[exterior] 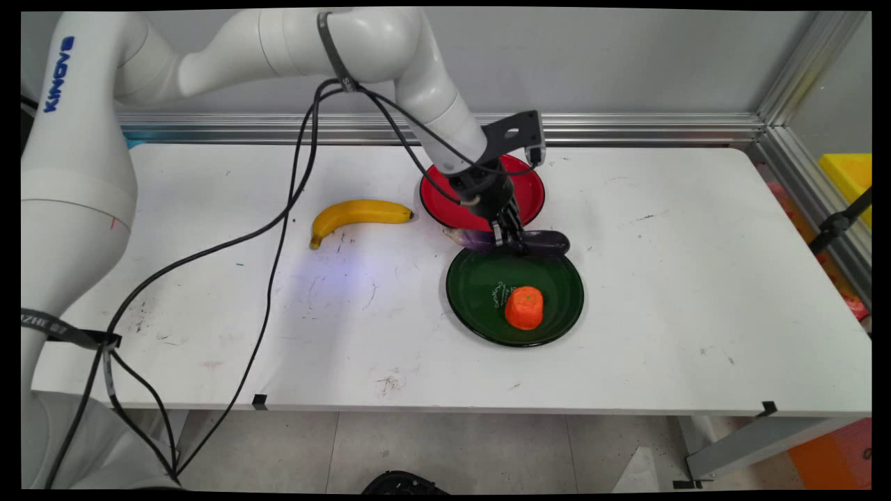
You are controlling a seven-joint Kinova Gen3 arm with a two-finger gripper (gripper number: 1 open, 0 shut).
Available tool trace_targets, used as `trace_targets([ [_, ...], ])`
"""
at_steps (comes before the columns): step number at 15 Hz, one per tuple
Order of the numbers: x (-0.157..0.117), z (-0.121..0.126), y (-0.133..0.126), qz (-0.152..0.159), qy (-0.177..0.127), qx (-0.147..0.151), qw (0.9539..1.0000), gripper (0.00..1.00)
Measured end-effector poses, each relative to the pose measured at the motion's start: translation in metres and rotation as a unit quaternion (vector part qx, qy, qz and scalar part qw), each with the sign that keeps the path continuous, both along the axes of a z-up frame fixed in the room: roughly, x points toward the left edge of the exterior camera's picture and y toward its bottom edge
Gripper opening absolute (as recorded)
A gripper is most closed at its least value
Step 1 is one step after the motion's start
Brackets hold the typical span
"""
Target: Place the picked object on the green plate
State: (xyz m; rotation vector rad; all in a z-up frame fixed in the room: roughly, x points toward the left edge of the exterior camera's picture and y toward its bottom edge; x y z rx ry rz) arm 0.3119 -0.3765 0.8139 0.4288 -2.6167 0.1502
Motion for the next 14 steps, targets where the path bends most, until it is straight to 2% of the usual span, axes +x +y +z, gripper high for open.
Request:
trace_targets([
  [14, -0.01, -0.037, 0.003, 0.001, 0.012, 0.003, 0.9999, 0.0],
])
